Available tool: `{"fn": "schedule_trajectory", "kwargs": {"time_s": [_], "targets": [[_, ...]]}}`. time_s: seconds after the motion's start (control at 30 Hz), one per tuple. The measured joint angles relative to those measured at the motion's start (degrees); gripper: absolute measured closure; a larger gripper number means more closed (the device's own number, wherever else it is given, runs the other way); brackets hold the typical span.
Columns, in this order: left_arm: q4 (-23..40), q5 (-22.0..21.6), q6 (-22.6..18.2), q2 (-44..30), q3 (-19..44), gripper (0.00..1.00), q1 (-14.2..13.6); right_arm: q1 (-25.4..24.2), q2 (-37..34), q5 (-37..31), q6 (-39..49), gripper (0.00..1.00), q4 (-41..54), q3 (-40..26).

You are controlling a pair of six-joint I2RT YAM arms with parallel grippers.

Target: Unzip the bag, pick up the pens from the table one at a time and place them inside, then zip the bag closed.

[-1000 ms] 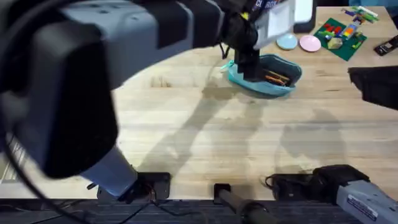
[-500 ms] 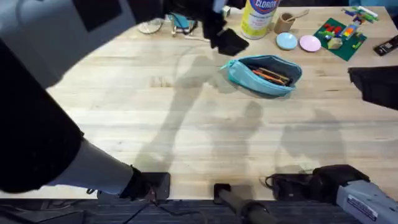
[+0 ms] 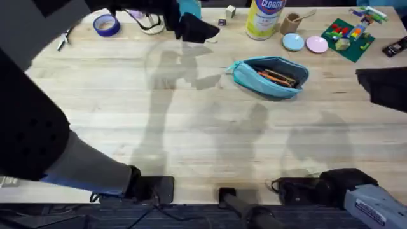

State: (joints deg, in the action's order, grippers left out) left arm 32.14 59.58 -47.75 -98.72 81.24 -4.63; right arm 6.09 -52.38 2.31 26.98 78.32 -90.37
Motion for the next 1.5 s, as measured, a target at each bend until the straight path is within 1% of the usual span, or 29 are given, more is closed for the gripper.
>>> {"fn": "schedule_trajectory", "kwargs": {"time_s": [0.03,0.1,0.17,0.2,0.3,0.33,0.43,0.6,0.83,1.0,1.1,1.33,1.5], "targets": [[1.5,0.1,-0.2,0.0,0.0,0.005,0.2,0.0,0.0,0.0,0.0,0.005,-0.1,0.0],[5.6,0.2,-2.1,0.0,0.0,0.005,0.4,0.0,0.0,0.0,0.0,0.005,-0.1,0.0],[10.8,0.2,-6.3,0.0,0.0,0.005,0.3,0.0,0.0,0.0,0.0,0.005,-0.1,0.0],[13.7,0.2,-9.1,0.0,0.0,0.005,0.3,0.0,0.0,0.0,0.0,0.005,-0.1,0.0],[18.4,0.2,-16.3,0.0,0.0,0.006,0.3,0.0,0.0,0.0,0.0,0.005,-0.1,0.0],[18.9,0.2,-18.4,0.0,0.0,0.006,0.3,0.0,0.0,0.0,0.0,0.005,-0.1,0.0],[18.9,0.3,-22.7,0.0,-0.2,0.006,0.3,0.0,0.0,0.0,0.0,0.005,-0.1,0.0],[18.9,2.0,-27.8,-1.5,-2.3,0.006,0.3,0.0,0.0,0.0,0.0,0.005,-0.1,0.0],[18.6,3.1,-33.3,-8.1,-3.2,0.006,0.3,0.0,0.0,0.0,-0.3,0.005,0.0,0.0],[18.4,3.8,-36.0,-9.6,-3.3,0.006,0.3,0.0,0.0,0.2,-3.0,0.005,0.1,0.0],[17.7,3.9,-36.7,-9.9,-3.3,0.006,0.3,0.0,0.0,2.3,-4.4,0.005,0.1,0.0],[16.2,3.9,-37.4,-11.9,-3.3,0.006,0.6,0.0,0.0,11.7,-6.4,0.005,0.1,0.0],[15.2,3.9,-37.5,-12.0,-3.3,0.006,1.8,0.0,0.0,14.1,-7.0,0.005,0.1,0.0]]}}
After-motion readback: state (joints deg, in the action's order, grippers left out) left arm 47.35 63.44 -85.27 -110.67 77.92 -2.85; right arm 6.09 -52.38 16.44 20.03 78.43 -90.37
